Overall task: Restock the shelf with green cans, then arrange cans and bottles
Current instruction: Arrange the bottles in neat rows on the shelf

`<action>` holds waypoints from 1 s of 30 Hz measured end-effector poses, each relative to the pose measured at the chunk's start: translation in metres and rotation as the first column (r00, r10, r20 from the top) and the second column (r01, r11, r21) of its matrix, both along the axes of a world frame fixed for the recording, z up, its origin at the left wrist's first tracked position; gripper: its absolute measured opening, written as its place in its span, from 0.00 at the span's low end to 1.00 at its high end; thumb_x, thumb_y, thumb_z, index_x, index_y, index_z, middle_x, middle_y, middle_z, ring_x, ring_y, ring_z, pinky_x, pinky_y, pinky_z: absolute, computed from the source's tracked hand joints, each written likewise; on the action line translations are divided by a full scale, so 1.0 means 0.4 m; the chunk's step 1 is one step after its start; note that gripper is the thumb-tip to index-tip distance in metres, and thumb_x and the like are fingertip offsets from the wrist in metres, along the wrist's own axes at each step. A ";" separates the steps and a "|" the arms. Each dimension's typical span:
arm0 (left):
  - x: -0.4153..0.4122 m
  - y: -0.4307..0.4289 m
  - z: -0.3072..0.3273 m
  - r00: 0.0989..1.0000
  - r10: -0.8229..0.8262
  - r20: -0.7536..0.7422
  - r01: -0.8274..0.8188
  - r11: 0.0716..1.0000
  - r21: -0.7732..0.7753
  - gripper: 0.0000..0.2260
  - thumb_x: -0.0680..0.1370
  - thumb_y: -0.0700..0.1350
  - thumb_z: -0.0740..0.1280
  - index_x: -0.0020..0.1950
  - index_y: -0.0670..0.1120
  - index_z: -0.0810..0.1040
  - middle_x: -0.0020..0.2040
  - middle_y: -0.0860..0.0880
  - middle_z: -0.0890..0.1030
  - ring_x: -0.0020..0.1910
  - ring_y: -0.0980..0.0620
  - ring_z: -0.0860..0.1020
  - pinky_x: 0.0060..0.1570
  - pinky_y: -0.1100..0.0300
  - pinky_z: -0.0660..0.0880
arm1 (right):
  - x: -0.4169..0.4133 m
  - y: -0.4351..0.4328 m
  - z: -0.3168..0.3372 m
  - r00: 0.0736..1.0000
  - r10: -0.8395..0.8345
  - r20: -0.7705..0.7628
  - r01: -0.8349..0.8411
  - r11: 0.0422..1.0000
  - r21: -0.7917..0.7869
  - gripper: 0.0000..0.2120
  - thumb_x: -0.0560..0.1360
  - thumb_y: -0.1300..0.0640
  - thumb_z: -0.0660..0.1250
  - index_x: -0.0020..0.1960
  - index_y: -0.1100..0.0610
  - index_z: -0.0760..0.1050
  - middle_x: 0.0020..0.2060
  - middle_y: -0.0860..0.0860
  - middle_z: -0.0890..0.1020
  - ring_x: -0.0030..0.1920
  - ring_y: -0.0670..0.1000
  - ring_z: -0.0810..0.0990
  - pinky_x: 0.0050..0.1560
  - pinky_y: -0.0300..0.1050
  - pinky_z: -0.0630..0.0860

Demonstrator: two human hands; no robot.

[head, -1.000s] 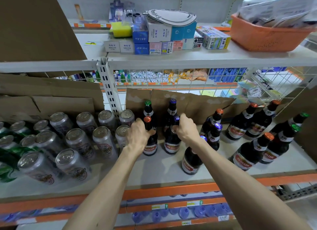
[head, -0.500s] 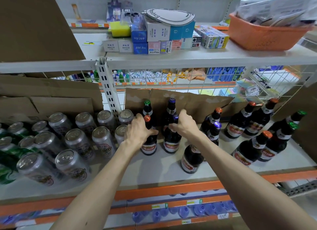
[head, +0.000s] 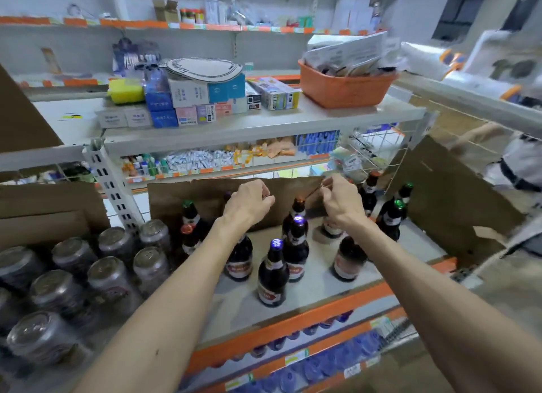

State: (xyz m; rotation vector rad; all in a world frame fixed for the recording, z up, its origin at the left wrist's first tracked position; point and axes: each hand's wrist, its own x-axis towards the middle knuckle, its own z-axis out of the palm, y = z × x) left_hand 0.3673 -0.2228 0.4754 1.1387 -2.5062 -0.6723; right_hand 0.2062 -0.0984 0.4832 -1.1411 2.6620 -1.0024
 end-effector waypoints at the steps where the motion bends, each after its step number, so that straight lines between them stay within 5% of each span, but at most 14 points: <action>1: -0.028 0.016 -0.002 1.000 -0.014 -0.003 0.014 1.000 0.011 0.11 0.78 0.52 0.65 0.57 0.49 0.78 0.58 0.47 0.80 0.57 0.44 0.78 0.56 0.49 0.75 | -0.026 0.027 0.004 1.000 -0.016 -0.006 0.016 1.000 0.010 0.10 0.80 0.57 0.62 0.57 0.61 0.75 0.53 0.58 0.81 0.55 0.60 0.78 0.53 0.50 0.74; 6: -0.139 0.084 -0.033 0.999 -0.032 -0.010 0.032 0.999 0.031 0.10 0.77 0.54 0.66 0.54 0.51 0.79 0.56 0.48 0.81 0.57 0.45 0.79 0.54 0.51 0.75 | -0.124 0.119 -0.006 1.000 -0.022 -0.007 0.022 0.998 0.054 0.09 0.79 0.56 0.63 0.57 0.60 0.74 0.53 0.58 0.81 0.54 0.61 0.78 0.54 0.53 0.75; 13: -0.099 0.127 -0.086 0.996 0.089 -0.027 -0.085 0.988 0.128 0.11 0.75 0.57 0.68 0.52 0.51 0.81 0.53 0.50 0.83 0.55 0.49 0.80 0.56 0.51 0.76 | -0.139 0.101 -0.078 0.981 0.185 0.056 -0.190 0.977 0.094 0.12 0.79 0.53 0.65 0.59 0.58 0.73 0.54 0.57 0.80 0.56 0.59 0.78 0.55 0.52 0.75; 18: 0.009 0.149 -0.124 0.992 0.122 -0.019 -0.113 0.961 0.254 0.16 0.71 0.55 0.76 0.54 0.48 0.81 0.49 0.54 0.83 0.49 0.56 0.80 0.47 0.63 0.72 | -0.066 0.051 -0.115 0.942 0.317 0.106 -0.327 0.940 0.099 0.17 0.76 0.49 0.68 0.59 0.58 0.73 0.53 0.57 0.81 0.52 0.60 0.79 0.53 0.54 0.76; 23: 0.052 0.181 -0.183 0.977 0.125 -0.171 -0.042 0.906 0.421 0.15 0.70 0.47 0.78 0.52 0.45 0.80 0.43 0.53 0.83 0.40 0.61 0.80 0.41 0.66 0.73 | -0.007 0.008 -0.180 0.908 0.379 0.179 -0.398 0.913 0.088 0.16 0.74 0.48 0.70 0.55 0.56 0.73 0.50 0.57 0.82 0.51 0.60 0.79 0.50 0.51 0.76; 26: 0.061 0.188 -0.217 0.975 0.119 -0.187 -0.034 0.915 0.401 0.11 0.70 0.42 0.77 0.50 0.49 0.79 0.42 0.56 0.81 0.38 0.66 0.77 0.44 0.66 0.72 | -0.003 0.005 -0.220 0.915 0.357 0.188 -0.372 0.927 0.049 0.13 0.74 0.51 0.69 0.54 0.55 0.73 0.49 0.56 0.82 0.52 0.61 0.79 0.48 0.51 0.75; 30: 0.073 0.177 -0.246 0.961 0.127 -0.245 -0.010 0.904 0.428 0.10 0.69 0.46 0.78 0.47 0.54 0.81 0.42 0.58 0.83 0.44 0.61 0.81 0.50 0.61 0.75 | -0.006 0.007 -0.244 0.918 0.348 0.192 -0.357 0.934 0.013 0.15 0.75 0.51 0.69 0.59 0.54 0.74 0.52 0.56 0.83 0.54 0.60 0.79 0.47 0.48 0.71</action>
